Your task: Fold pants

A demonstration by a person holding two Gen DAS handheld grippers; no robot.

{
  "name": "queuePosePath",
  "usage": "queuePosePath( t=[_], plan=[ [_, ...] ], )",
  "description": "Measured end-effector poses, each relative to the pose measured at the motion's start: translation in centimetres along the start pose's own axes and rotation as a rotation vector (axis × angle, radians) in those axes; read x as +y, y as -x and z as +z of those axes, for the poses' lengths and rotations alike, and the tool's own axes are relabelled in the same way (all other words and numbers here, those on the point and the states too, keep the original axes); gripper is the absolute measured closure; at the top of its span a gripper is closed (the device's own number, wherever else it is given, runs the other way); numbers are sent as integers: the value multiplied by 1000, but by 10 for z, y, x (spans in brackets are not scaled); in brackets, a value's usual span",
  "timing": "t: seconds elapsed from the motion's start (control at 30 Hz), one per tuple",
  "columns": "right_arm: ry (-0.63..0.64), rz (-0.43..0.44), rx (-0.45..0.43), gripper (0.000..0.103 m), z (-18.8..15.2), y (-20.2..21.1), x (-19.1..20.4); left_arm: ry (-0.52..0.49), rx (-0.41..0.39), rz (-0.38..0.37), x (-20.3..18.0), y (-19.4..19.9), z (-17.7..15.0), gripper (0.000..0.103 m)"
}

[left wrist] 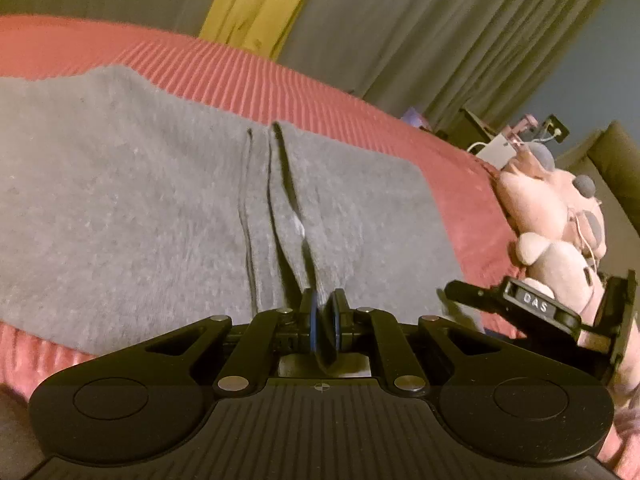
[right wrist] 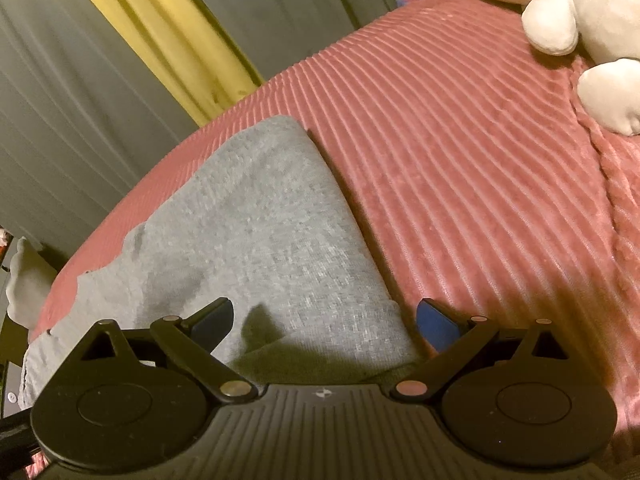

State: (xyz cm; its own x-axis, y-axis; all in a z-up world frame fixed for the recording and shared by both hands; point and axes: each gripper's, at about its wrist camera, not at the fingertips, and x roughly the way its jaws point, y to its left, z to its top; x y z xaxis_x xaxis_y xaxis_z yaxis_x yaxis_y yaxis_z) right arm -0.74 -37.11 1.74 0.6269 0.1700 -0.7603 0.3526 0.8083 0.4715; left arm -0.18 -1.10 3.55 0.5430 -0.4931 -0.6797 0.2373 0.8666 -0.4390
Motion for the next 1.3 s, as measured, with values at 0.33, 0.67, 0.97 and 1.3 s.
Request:
queuePosePath(
  t=[0.33, 0.67, 0.97, 1.3],
  plan=[
    [-9, 2, 20, 5, 1, -3, -3, 28, 29, 157, 9, -13, 2, 68],
    [-4, -10, 39, 4, 0, -10, -1, 83, 63, 52, 23, -49, 49, 26],
    [-20, -2, 41, 4, 1, -12, -3, 225, 199, -119, 52, -103, 52, 20],
    [-25, 38, -4, 4, 0, -7, -3, 234, 146, -116, 48, -84, 54, 86]
  ],
)
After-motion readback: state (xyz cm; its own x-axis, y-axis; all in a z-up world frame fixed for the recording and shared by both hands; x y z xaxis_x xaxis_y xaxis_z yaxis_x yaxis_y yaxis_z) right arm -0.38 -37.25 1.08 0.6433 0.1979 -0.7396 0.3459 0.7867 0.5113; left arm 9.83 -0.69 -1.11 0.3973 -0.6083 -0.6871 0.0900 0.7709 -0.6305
